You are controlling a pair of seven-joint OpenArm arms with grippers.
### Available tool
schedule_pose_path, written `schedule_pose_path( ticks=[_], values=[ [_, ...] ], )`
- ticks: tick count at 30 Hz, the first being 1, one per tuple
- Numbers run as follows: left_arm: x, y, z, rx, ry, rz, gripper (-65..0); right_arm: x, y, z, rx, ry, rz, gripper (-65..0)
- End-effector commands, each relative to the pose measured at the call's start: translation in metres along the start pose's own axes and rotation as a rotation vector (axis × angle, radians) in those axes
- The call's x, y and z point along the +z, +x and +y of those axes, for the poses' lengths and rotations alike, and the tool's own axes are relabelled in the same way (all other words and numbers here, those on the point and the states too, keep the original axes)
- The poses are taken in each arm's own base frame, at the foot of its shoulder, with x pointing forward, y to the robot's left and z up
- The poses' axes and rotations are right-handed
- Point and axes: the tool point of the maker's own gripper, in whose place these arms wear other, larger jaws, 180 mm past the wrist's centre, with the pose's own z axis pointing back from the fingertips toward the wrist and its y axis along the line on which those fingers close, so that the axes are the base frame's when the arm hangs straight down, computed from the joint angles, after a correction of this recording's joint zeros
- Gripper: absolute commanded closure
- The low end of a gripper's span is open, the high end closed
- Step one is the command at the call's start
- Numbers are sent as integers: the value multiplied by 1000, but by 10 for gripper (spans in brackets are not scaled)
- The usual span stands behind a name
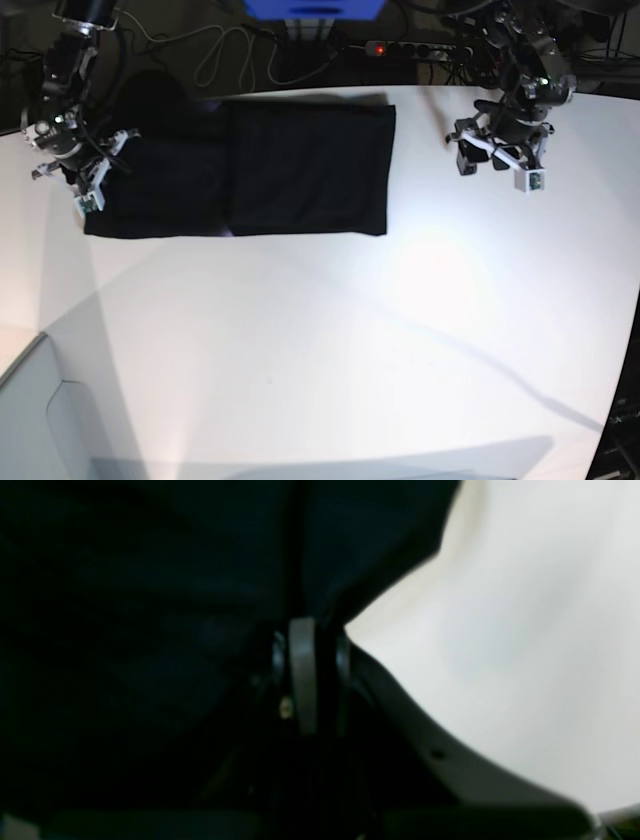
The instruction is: Fold the T-shirt properly
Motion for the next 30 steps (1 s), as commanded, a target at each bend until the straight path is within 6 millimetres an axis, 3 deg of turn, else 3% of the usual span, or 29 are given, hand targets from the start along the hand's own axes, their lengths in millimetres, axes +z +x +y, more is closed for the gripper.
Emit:
schedule_pose_path(
  ticks=[1, 8, 17, 21, 30],
  values=[
    [2, 9, -2, -9, -9, -35, -367, 12, 24, -8, 19, -27, -83, -1],
    [3, 9, -2, -9, -9, -34, -367, 47, 63, -3, 74, -82, -211, -1],
    [3, 9, -2, -9, -9, -34, -367, 50, 66, -1, 76, -84, -221, -1],
    [2, 8, -2, -7, -9, -31, -367, 53, 63, 22, 159, -10, -222, -1],
    [-20, -19, -29, -3, -98, 57, -367, 71, 101, 84, 238, 107, -353, -1]
  ],
)
